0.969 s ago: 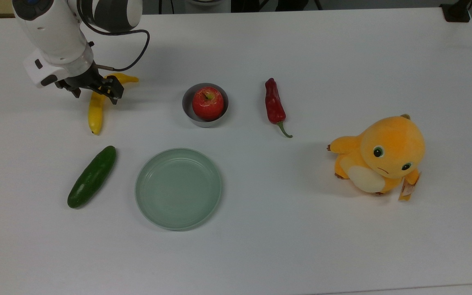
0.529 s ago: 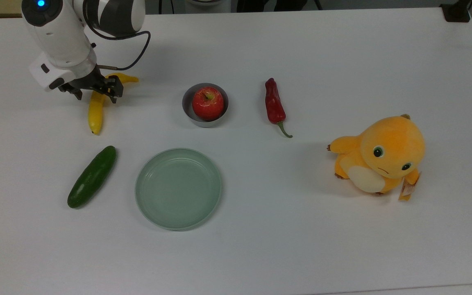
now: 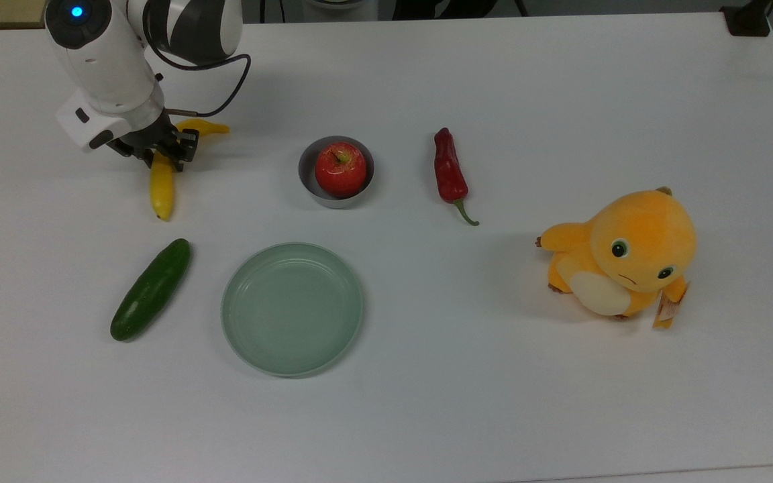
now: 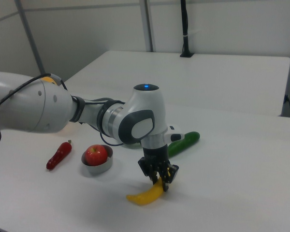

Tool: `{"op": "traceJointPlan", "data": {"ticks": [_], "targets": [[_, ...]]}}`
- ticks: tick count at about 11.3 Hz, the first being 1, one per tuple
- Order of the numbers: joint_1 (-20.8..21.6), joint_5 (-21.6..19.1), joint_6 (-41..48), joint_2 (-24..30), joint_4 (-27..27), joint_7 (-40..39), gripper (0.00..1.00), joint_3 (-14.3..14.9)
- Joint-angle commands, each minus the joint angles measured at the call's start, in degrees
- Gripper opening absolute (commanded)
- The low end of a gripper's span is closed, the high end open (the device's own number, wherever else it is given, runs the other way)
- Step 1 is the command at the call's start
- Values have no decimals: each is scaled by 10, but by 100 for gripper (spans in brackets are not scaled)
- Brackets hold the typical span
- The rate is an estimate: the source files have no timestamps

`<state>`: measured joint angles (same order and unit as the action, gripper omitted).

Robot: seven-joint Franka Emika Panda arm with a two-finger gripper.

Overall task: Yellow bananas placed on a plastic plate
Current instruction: 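Lift the held banana and carry it toward the green plate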

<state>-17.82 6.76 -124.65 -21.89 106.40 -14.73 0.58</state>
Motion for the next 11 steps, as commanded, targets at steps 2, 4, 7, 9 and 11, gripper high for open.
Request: {"op": "traceJointPlan", "data": {"ticks": [2,4,7,9,11], "targets": [[-3,10,0,20,12,-8,0,-1],[-1,5,40,24,-11,-7,0,-1],[1,-6,77,22,-73,28,0,-1],[4,-48,75,15,-118,41,0,-5],[17,-86,70,10,-151,45,0,-8]]}}
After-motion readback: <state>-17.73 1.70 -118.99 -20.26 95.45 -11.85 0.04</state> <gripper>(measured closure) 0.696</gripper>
